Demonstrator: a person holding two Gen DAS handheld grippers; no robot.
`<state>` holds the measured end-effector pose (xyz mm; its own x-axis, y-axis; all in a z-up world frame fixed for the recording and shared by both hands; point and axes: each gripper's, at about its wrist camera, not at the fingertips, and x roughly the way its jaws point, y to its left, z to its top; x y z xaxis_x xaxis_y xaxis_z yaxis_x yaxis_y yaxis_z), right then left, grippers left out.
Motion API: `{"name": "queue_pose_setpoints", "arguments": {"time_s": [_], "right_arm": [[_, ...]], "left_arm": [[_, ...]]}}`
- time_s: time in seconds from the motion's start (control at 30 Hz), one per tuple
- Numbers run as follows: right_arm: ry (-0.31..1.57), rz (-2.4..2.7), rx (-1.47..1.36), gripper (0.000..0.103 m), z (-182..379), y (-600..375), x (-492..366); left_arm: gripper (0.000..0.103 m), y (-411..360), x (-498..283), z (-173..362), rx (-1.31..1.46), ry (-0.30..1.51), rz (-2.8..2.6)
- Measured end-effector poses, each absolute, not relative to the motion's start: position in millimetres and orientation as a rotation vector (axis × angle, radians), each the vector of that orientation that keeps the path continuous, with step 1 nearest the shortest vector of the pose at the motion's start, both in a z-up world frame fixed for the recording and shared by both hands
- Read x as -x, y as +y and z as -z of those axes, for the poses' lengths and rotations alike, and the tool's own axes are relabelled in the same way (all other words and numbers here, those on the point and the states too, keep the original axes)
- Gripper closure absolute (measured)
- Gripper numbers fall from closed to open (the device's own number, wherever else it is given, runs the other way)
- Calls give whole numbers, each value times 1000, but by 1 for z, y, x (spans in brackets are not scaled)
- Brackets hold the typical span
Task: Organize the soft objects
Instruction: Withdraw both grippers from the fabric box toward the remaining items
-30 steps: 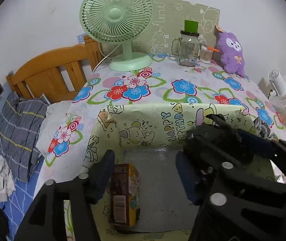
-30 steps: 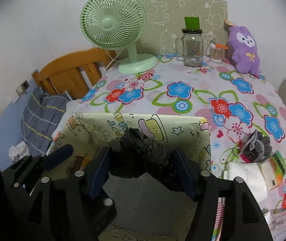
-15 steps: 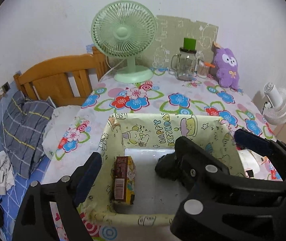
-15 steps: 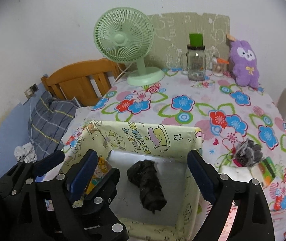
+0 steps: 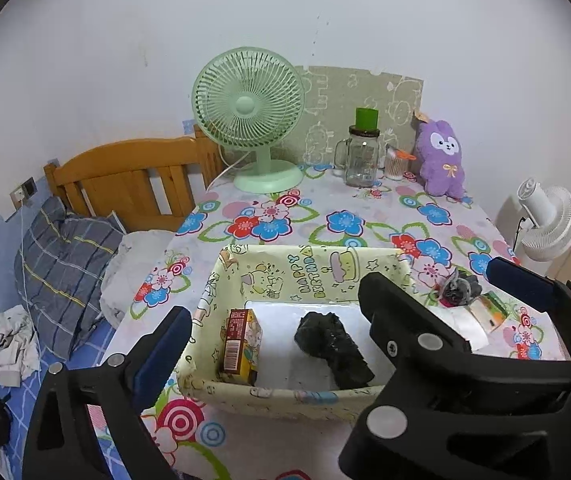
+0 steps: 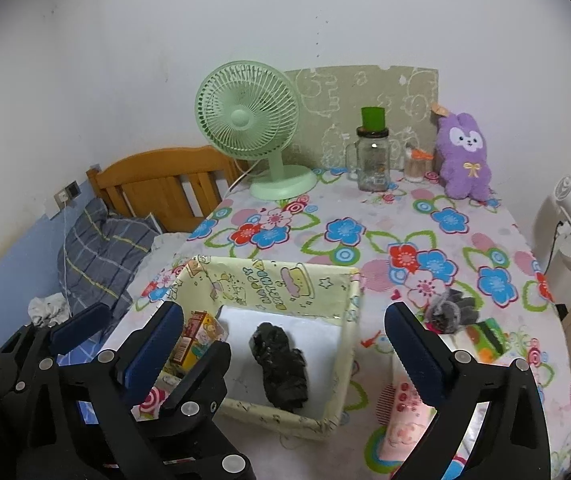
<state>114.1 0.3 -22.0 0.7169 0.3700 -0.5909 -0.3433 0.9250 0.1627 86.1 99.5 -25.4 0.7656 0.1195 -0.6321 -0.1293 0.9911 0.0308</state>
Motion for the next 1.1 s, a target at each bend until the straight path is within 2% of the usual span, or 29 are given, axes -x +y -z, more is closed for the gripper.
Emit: {"name": "queue_pose_setpoints", "arguments": {"time_s": [0.63,1.1], "right_arm": [[528,-312,-24,0,-24,-77,-66],[529,-230,-24,0,-24,-119,-57]], "left_arm": [[0,29,-49,-11,19,572,-56],[0,-20,-44,-13,-17,570,12]]}}
